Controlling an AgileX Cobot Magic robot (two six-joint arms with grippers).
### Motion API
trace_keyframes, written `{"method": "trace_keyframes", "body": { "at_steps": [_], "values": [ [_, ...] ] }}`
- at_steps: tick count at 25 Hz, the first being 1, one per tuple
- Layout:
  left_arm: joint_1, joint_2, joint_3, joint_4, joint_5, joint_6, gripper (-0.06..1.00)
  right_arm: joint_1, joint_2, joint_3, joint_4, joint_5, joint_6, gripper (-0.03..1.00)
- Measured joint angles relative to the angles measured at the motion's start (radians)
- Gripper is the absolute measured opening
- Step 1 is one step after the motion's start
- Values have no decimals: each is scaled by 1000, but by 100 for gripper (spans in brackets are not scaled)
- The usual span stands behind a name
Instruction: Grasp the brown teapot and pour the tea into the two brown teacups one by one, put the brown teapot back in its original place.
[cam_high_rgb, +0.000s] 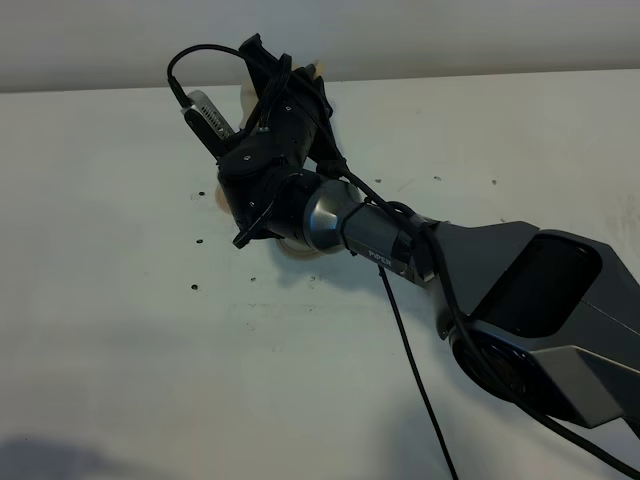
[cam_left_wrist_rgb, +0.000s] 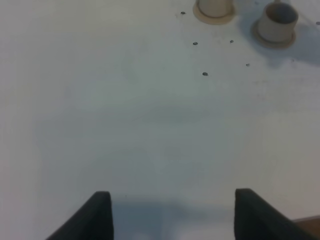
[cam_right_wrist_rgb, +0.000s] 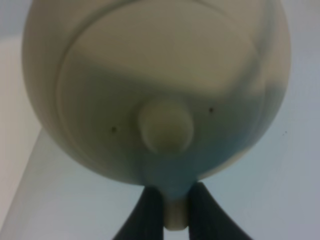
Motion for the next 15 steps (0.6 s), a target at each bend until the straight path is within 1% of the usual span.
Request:
{"method": "trace_keyframes", "body": {
  "at_steps": [9,15],
  "values": [
    [0,0,0,0,0,0,50,13,0,0,-27,4,0,10],
    [0,0,0,0,0,0,50,20,0,0,-28,4,0,10]
  ]
}}
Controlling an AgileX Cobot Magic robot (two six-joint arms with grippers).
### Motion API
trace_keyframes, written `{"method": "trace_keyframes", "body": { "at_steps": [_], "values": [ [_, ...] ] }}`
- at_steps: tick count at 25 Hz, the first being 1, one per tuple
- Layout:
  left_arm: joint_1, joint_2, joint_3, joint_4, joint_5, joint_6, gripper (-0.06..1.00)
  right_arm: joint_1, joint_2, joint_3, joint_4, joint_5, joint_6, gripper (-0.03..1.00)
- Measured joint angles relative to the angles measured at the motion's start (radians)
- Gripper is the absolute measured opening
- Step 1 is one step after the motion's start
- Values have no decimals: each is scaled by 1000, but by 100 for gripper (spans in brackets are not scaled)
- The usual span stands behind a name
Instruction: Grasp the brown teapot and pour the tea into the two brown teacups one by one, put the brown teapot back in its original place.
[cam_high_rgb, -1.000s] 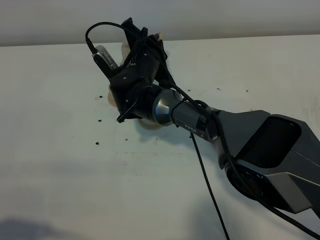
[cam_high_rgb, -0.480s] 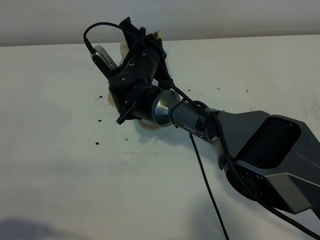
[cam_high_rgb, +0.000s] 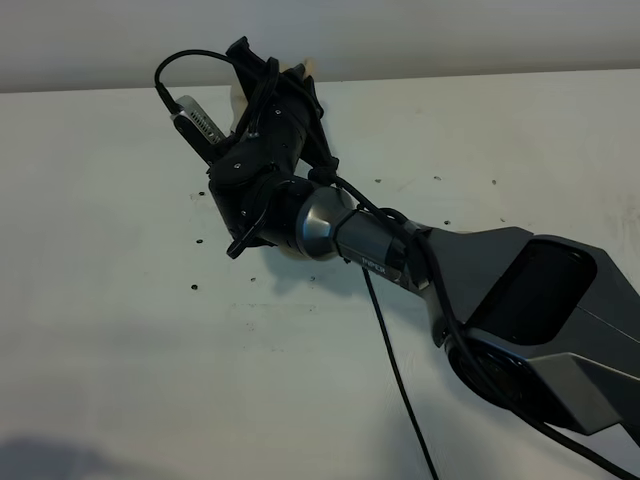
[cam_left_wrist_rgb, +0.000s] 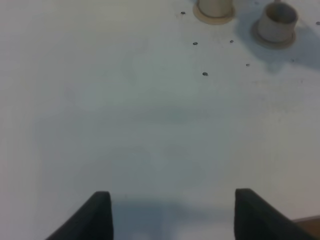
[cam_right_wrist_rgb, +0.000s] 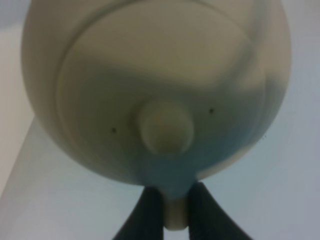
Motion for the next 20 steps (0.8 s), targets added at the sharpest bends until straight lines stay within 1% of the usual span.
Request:
{"method": "trace_keyframes", "body": {
  "at_steps": [20],
  "values": [
    [0,0,0,0,0,0,50,0,0,0,-21,14,-15,10]
  ]
}}
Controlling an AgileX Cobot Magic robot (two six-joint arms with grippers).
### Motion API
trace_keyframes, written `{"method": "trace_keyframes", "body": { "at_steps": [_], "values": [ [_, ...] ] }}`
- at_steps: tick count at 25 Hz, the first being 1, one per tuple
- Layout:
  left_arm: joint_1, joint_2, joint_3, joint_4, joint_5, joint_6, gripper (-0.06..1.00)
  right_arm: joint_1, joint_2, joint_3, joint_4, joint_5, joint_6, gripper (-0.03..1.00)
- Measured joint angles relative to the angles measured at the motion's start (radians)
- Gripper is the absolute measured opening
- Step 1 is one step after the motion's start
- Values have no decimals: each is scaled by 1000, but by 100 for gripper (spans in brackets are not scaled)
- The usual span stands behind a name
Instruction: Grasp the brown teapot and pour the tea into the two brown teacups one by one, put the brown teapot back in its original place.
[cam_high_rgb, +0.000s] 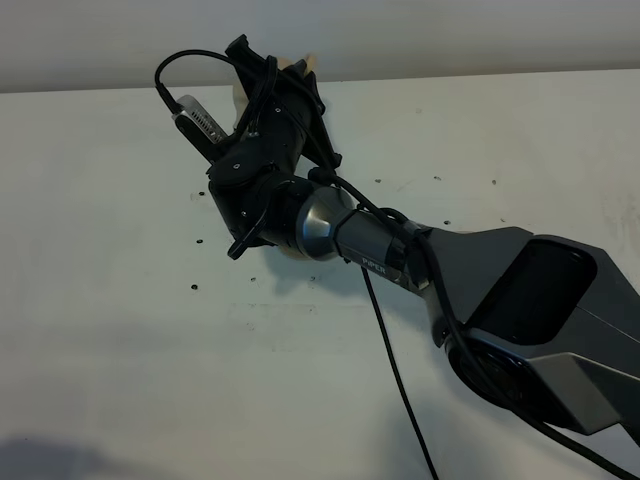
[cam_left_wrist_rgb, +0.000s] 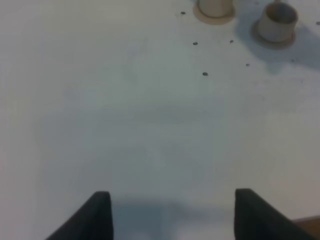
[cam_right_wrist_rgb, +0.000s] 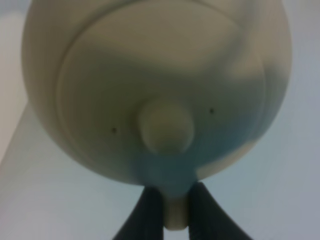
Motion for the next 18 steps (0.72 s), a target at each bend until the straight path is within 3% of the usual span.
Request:
{"method": "trace_keyframes", "body": {
  "at_steps": [18],
  "values": [
    [0,0,0,0,0,0,50,0,20,0,-32,16,0,10]
  ]
}}
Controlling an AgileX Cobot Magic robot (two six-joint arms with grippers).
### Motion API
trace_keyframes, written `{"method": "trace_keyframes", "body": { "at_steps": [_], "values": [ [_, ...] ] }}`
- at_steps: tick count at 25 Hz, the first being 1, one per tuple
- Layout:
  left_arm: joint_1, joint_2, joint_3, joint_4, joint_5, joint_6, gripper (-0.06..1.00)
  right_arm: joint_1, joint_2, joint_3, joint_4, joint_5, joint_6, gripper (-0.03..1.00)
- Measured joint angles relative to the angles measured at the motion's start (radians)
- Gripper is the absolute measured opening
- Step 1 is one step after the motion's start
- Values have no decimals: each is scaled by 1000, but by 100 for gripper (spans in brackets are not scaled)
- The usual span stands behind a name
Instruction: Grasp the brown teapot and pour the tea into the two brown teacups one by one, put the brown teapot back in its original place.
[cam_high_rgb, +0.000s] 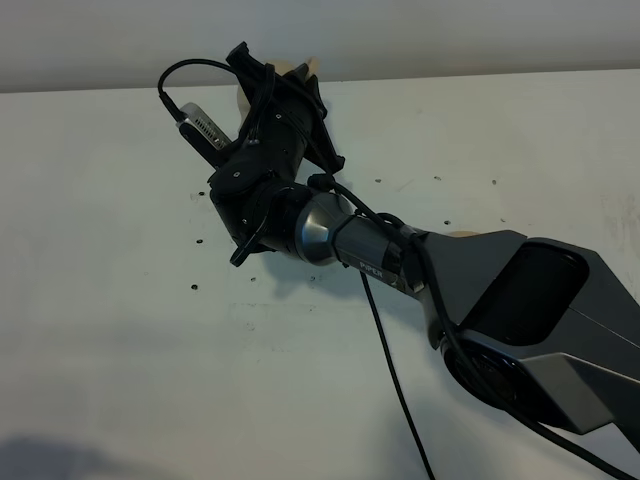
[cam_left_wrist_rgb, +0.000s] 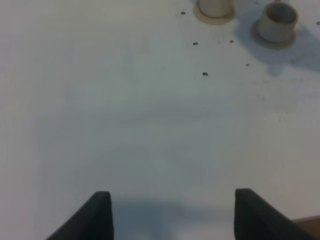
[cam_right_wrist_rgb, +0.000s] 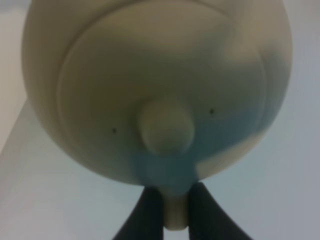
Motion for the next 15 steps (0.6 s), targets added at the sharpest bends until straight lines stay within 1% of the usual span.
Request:
{"method": "trace_keyframes", "body": {
  "at_steps": [15],
  "values": [
    [0,0,0,0,0,0,50,0,0,0,-1,2,0,10]
  ]
}}
